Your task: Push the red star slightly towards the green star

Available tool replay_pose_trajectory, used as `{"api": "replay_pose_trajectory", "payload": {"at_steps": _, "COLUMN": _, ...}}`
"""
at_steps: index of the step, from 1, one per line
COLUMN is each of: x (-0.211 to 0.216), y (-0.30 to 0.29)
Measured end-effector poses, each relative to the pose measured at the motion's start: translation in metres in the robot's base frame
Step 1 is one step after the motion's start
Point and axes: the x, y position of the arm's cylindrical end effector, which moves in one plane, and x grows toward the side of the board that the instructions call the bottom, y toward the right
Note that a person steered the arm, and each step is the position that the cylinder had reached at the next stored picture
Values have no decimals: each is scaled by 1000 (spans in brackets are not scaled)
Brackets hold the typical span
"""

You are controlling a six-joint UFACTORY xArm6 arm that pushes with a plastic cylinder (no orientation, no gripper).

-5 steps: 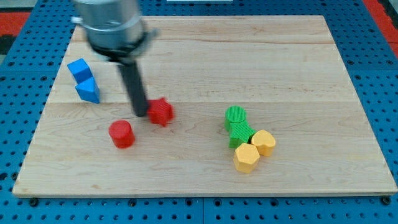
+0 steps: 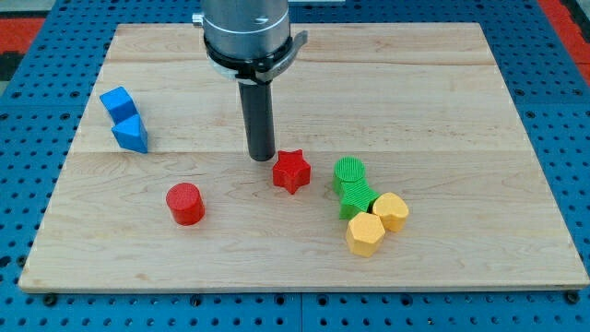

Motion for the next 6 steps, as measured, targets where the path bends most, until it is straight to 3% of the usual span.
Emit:
{"api": "replay_pose_trajectory", "payload": {"at_steps": 3, "x": 21, "y": 13}}
{"api": "replay_pose_trajectory", "payload": {"at_steps": 5, "x": -4, "y": -103}}
{"api": "replay_pose_trajectory", "payload": {"at_steps": 6, "x": 27, "y": -157}}
